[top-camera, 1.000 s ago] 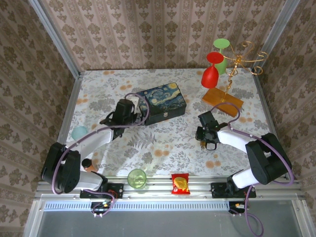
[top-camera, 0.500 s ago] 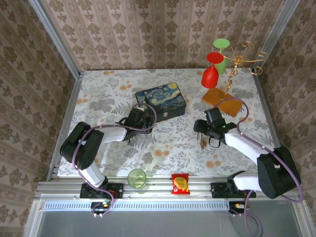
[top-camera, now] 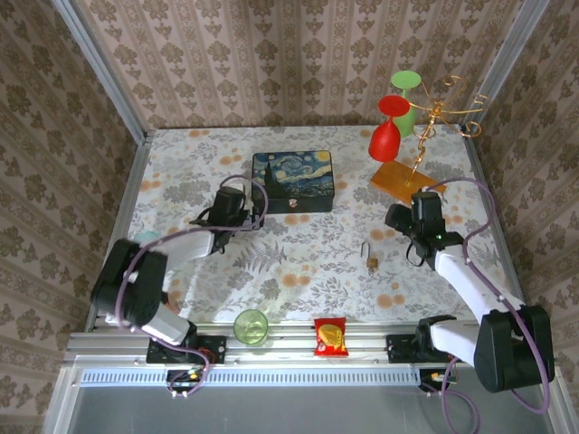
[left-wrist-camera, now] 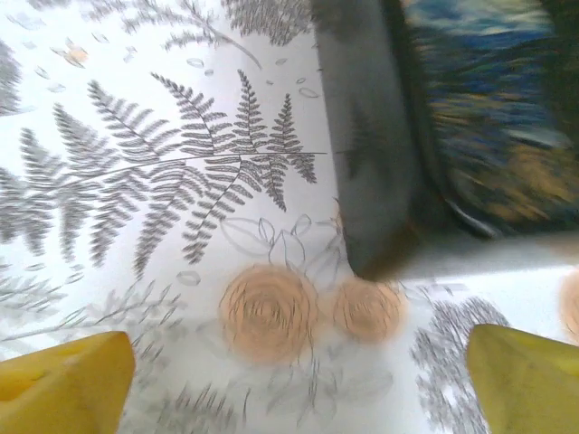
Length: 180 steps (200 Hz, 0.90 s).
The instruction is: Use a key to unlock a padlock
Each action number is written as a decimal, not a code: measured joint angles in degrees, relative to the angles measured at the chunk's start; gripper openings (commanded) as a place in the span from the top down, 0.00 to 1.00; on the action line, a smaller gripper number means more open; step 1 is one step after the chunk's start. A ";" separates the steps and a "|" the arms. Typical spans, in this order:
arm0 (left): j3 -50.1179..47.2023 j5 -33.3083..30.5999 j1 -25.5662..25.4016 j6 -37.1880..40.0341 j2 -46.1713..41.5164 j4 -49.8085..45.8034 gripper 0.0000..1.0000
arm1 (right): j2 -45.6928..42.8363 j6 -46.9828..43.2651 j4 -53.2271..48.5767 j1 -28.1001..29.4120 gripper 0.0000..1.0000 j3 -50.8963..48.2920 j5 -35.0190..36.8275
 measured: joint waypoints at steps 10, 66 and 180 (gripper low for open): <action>-1.01 -1.75 -0.76 1.57 -5.84 -1.16 0.00 | -1.44 -3.06 4.11 0.00 0.13 -2.43 2.99; -5.38 -13.33 6.62 14.84 -20.83 2.03 0.00 | 6.54 -15.56 29.86 -0.90 0.12 -13.70 8.04; -22.60 4.31 26.36 21.99 4.20 46.31 0.00 | 23.91 -19.69 55.74 -4.28 0.03 -13.77 -1.42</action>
